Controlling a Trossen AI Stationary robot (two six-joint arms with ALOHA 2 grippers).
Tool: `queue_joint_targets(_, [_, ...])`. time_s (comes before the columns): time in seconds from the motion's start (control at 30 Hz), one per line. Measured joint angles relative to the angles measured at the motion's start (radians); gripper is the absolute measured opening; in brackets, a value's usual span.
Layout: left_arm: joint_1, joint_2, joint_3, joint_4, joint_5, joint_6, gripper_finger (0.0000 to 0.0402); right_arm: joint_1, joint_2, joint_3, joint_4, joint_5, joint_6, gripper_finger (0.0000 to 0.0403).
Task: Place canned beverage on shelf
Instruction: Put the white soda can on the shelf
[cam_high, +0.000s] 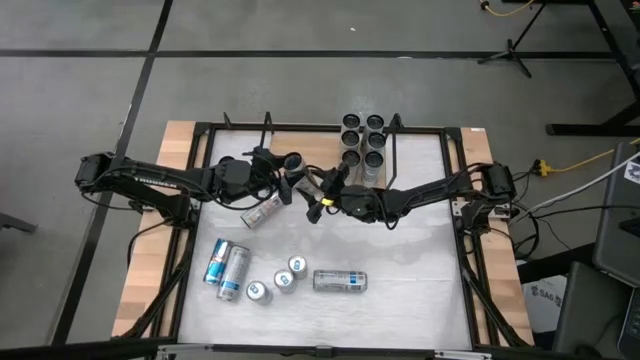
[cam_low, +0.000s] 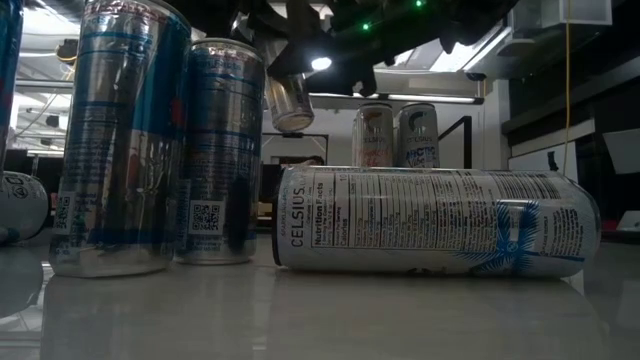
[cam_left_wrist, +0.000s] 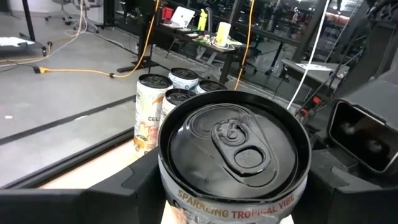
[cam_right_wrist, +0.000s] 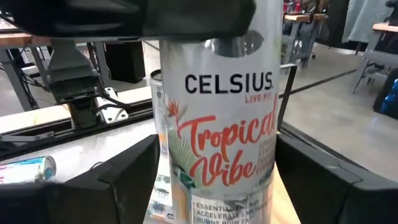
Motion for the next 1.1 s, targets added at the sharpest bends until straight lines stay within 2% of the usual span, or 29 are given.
queue_joint_targets(0.43, [0.0, 0.0, 0.0, -0.006, 0.005, 0.017, 0.0236, 0.0, -0.01, 0.0, -0.021, -0.034, -0.001, 0.0304])
queue_joint_targets(0.63, [0.001, 0.0, 0.0, -0.002, 0.006, 0.018, 0.0236, 0.0, -0.067, 0.0, -0.077, -0.035, -0.003, 0.0304])
queue_joint_targets(0.87, [0.018, 0.0, 0.0, -0.004, 0.011, 0.019, 0.0236, 0.0, -0.156, 0.0, -0.274, -0.035, -0.002, 0.0303])
queue_joint_targets(1.1, [0.078, 0.0, 0.0, 0.008, 0.162, 0.051, 0.0237, 0.0, -0.33, 0.0, -0.547, -0.109, -0.006, 0.0303])
